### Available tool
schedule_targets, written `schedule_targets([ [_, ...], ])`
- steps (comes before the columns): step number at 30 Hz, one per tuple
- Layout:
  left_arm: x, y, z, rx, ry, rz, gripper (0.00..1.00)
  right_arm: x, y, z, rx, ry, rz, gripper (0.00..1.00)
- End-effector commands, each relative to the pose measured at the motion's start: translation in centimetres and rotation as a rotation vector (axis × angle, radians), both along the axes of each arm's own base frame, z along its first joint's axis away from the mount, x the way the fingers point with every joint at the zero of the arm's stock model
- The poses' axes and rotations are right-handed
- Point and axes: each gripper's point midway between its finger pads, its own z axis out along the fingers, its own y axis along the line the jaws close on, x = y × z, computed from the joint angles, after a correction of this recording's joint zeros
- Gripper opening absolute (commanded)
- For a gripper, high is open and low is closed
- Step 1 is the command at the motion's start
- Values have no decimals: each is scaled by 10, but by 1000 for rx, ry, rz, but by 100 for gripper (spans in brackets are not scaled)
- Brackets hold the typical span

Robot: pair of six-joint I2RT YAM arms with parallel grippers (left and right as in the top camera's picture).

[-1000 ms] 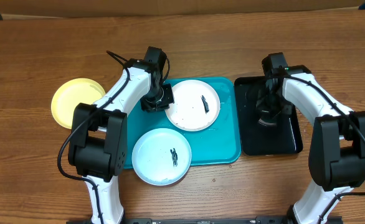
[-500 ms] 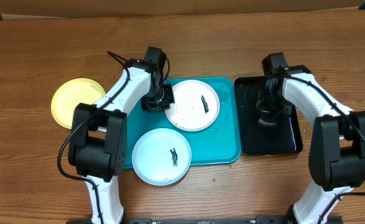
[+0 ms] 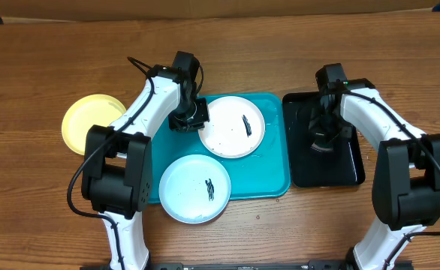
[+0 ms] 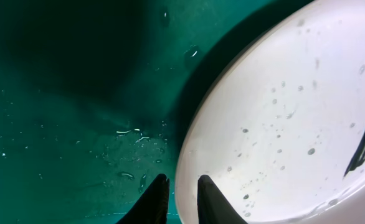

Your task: Clean dirty plates on tray and stack at the side

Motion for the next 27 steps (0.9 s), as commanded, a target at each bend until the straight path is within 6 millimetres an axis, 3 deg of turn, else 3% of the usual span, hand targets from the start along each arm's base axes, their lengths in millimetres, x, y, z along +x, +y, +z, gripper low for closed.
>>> schedule_targets([
  [1,0,5,-7,26,7,-15,19,-1,-3,-2,0,4,-7,5],
  [10,-8,-1,-19,38,9,-39,16,0,-2,-2,0,3,-7,5],
  [17,-7,-1,-19,36,4,-35,4,2,-2,-1,-3,-1,53,4],
  [22,-7,-1,-19,36,7,-35,4,13,0,33,5,-41,71,4],
  [27,-6,1,-19,36,6,-30,4,3,-2,58,4,-29,71,4],
])
